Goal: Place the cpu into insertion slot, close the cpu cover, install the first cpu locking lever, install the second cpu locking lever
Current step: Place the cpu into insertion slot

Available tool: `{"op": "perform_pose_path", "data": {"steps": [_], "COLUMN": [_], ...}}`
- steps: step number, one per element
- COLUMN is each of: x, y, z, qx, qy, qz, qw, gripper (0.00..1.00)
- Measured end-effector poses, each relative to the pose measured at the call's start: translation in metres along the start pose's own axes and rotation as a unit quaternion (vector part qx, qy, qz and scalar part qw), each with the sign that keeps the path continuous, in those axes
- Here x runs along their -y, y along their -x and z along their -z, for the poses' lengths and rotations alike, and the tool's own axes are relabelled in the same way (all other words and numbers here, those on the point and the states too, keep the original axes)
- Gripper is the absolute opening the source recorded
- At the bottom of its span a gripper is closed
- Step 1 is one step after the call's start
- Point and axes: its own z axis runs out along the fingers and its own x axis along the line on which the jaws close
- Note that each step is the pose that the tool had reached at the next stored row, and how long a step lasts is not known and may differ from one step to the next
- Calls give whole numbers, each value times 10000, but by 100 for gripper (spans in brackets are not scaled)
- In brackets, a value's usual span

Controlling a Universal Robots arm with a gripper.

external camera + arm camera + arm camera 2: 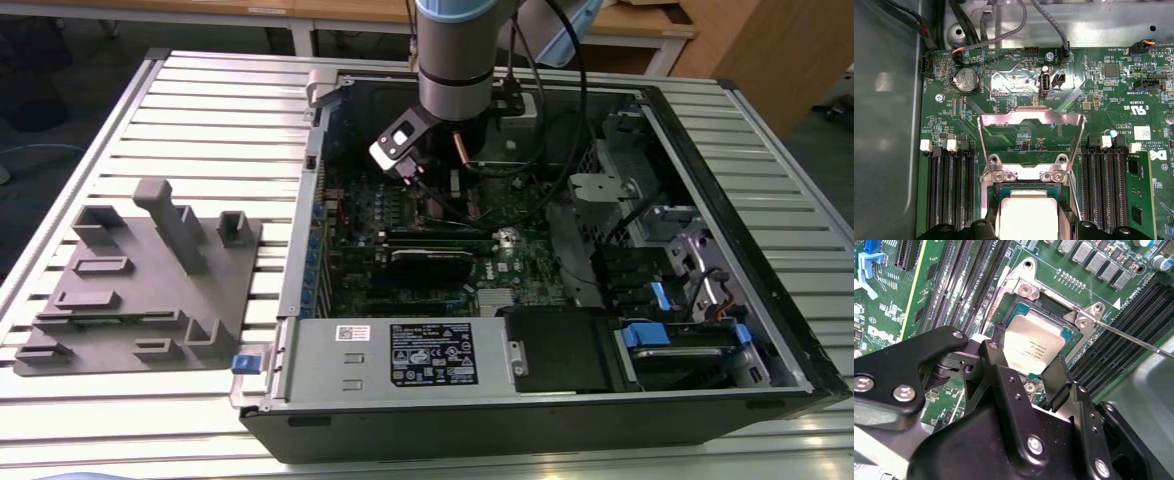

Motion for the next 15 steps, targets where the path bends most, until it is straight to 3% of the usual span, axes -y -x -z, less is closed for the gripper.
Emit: {"op": "perform_pose_path", "data": {"steps": [2,5,15], "x": [-1,0,-3], "y": [-2,0,0], "z": [-5,-1,37], "qx": [-7,0,0], "qy": [4,0,0], "qz": [0,0,0], "qw": [10000,10000,10000], "gripper": [55,67,67]}}
